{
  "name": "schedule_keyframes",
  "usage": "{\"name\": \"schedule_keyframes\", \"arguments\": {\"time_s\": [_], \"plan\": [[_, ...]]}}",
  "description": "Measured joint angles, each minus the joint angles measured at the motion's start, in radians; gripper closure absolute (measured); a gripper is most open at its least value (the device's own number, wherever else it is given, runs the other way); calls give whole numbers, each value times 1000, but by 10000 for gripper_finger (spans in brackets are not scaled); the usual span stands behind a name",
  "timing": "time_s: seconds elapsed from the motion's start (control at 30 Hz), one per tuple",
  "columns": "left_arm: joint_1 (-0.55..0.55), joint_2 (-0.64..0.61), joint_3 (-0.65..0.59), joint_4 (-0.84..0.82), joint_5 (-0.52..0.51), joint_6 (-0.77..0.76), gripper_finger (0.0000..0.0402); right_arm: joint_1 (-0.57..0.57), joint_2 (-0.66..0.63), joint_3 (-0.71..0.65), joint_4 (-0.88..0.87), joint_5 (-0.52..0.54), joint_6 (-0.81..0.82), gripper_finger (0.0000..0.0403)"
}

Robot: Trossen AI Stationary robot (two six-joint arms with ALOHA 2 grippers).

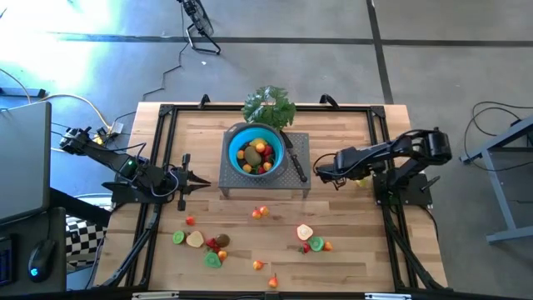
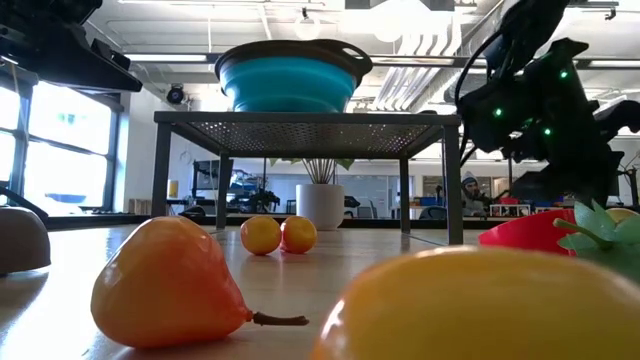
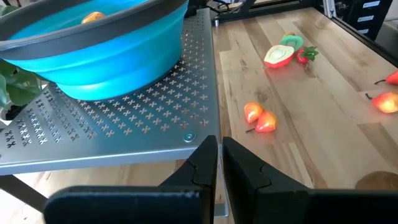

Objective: Pick & Place Fruit
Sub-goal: Put the lemon into the blue strainer bowl on the shelf

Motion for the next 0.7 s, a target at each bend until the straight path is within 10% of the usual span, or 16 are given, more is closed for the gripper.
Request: {"name": "schedule_keyframes", "arguments": {"time_s": [0.7], "plan": [[0, 0, 0, -17, 0, 0, 380, 30, 16, 0, 5, -215, -185, 400]]}}
